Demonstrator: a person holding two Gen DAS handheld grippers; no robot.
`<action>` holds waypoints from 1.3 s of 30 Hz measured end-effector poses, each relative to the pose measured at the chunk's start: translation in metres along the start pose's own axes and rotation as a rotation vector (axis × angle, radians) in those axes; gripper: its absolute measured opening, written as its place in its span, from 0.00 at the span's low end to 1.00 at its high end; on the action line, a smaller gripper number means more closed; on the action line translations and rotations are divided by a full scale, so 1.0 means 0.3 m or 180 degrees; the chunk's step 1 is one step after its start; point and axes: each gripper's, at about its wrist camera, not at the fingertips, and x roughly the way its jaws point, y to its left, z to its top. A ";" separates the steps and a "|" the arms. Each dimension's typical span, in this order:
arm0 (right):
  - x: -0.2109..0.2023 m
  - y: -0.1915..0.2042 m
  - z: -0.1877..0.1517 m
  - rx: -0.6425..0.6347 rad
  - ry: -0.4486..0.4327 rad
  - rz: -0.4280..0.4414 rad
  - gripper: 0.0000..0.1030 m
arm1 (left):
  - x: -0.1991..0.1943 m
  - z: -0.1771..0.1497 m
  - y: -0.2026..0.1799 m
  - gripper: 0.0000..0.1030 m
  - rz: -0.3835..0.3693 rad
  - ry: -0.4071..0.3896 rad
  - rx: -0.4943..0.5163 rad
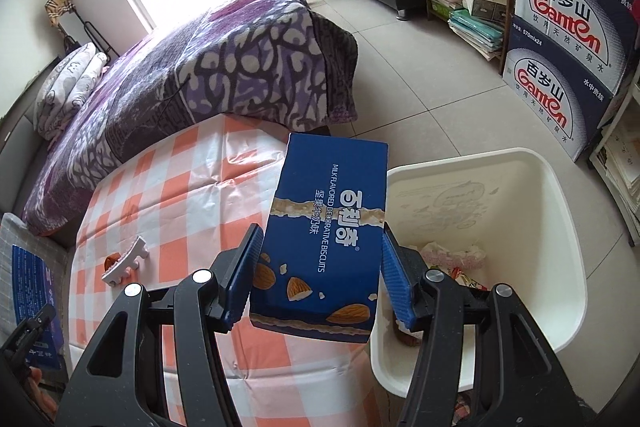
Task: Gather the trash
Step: 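Carry the biscuit box into the bin and open the right tool while the left holds its box, then carry the long blue box over the bin with the left tool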
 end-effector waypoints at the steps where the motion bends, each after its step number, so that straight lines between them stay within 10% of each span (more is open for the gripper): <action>1: -0.004 -0.019 -0.001 0.0034 -0.0010 -0.0031 0.53 | 0.001 -0.004 -0.011 0.32 0.0001 0.0003 0.0022; 13: -0.030 -0.207 0.003 0.0430 -0.0088 -0.0459 0.55 | -0.002 -0.043 -0.176 0.32 -0.0078 -0.0019 0.0302; 18: -0.060 -0.266 0.005 0.0551 -0.0226 -0.0624 0.82 | -0.003 -0.066 -0.262 0.32 -0.0155 -0.0032 0.0436; 39: -0.127 -0.420 0.012 0.0927 -0.0350 -0.0652 0.85 | -0.037 -0.241 -0.716 0.32 -0.0763 0.0081 0.1138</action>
